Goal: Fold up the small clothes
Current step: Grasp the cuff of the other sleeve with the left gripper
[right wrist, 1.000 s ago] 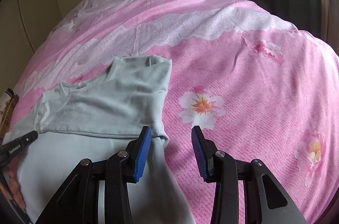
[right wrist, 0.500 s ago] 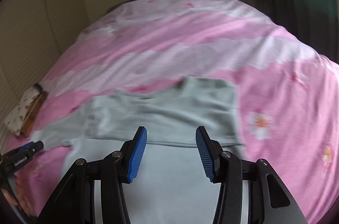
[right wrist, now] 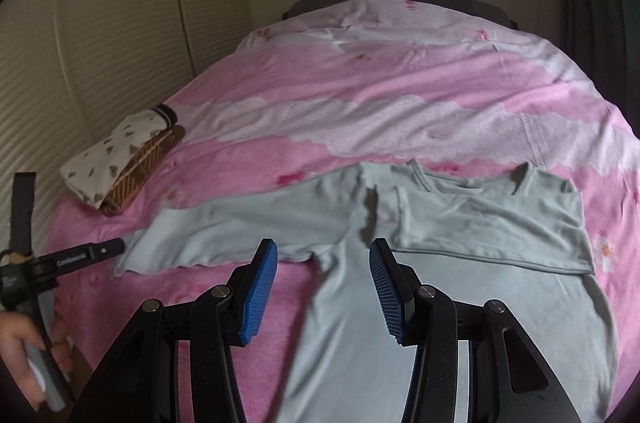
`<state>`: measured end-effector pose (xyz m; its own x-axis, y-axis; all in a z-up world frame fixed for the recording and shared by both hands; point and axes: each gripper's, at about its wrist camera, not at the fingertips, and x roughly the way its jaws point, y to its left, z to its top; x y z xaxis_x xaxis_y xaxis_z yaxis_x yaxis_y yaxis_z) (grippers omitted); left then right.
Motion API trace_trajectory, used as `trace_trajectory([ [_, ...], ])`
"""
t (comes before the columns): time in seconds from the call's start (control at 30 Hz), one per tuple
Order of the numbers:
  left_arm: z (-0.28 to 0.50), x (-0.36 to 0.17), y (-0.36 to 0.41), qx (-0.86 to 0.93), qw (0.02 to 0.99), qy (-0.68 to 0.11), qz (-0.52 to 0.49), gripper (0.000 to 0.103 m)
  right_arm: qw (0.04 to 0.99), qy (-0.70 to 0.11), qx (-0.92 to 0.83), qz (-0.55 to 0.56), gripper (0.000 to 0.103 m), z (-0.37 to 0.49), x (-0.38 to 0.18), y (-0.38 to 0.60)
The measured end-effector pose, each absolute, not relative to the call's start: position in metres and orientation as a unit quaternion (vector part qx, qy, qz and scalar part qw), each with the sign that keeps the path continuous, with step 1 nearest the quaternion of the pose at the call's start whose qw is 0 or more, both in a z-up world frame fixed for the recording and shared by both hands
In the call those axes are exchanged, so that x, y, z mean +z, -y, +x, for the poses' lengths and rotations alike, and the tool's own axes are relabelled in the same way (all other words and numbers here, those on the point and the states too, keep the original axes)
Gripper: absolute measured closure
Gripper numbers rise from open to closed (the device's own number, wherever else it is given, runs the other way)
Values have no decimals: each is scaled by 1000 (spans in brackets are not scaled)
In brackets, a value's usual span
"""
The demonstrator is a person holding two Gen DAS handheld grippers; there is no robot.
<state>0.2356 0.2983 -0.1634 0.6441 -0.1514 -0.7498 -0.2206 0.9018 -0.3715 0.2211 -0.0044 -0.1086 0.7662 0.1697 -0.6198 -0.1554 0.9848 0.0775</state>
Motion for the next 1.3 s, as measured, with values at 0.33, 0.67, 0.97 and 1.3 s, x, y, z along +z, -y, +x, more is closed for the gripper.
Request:
trace_trajectory([
  [0.33, 238, -174, -306, 13, 871, -417, -259, 84, 936, -345, 64, 14, 55, 225, -115, 11],
  [0.67, 241, -188, -314, 3, 863, -414, -290, 80, 937, -343, 67, 9, 55, 220, -113, 8],
  [0.97, 245, -189, -311, -1, 869, -400, -290, 93, 937, -343, 63, 8, 55, 216, -112, 9],
  [1.3, 221, -130, -295, 38, 903, -362, -227, 96, 940, -335, 57, 20, 55, 210, -104, 28],
])
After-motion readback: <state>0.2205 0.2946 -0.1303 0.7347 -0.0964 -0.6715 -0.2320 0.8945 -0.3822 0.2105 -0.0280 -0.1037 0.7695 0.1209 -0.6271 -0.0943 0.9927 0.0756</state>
